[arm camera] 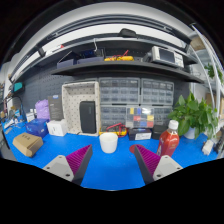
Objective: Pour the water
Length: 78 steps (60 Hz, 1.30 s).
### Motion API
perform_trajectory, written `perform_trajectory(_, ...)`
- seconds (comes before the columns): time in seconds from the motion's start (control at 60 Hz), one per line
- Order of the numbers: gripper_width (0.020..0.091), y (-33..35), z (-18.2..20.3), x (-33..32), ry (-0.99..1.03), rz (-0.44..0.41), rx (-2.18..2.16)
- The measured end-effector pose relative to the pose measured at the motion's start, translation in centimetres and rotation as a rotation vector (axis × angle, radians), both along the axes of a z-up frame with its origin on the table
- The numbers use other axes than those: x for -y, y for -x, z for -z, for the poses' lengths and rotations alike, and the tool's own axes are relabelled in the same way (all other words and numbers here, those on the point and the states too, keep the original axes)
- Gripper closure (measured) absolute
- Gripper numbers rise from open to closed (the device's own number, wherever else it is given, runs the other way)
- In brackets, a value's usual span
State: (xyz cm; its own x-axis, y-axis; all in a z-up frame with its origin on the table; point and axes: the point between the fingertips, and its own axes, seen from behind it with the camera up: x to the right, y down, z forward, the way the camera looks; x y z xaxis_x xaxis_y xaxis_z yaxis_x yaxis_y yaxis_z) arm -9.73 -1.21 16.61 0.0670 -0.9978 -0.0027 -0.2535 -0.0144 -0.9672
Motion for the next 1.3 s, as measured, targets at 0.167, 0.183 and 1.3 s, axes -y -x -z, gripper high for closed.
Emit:
perform_trajectory(0.167, 0.0230, 2.4, 3.7, 4.0, 0.003, 0.032, -0.001)
perform_trajectory(0.183, 0.0229, 2.6, 4.1, 4.7, 0.009, 0.042, -0.003)
perform_trajectory(1.3, 0.0812, -8.9, 5.6, 18.5, 0.085, 0.205, 0.144)
